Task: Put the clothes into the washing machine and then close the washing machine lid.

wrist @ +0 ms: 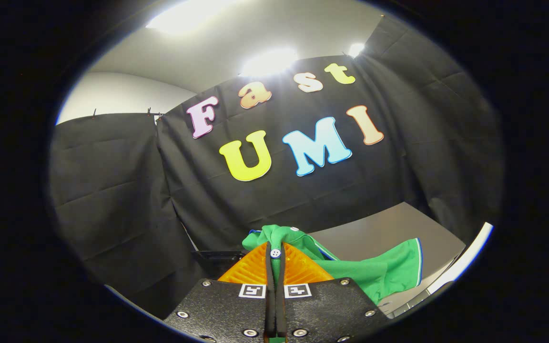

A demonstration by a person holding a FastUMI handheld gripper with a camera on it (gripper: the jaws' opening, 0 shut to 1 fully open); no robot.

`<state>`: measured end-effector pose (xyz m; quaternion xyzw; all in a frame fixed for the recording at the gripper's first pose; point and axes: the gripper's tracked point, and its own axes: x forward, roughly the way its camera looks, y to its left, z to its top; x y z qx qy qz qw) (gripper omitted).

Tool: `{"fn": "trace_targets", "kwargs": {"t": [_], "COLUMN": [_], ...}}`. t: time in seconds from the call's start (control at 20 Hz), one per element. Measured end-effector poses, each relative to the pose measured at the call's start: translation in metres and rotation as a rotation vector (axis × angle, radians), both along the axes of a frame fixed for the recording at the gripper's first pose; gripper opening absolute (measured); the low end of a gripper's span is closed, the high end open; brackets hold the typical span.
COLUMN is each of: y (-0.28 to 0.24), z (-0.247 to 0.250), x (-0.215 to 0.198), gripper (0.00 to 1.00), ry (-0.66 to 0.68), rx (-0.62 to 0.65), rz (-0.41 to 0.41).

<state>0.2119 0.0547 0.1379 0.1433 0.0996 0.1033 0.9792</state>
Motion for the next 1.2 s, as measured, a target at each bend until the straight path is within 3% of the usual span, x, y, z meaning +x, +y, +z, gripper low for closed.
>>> {"fn": "trace_targets", "kwargs": {"t": [0.6, 1.2], "y": [0.091, 0.192], "z": [0.029, -0.024], "x": [-0.026, 0.033], "gripper": [0.00, 0.00], "ry": [-0.044, 0.041], "rx": [0.008, -0.003], "rz": [0.111, 0.238]}}
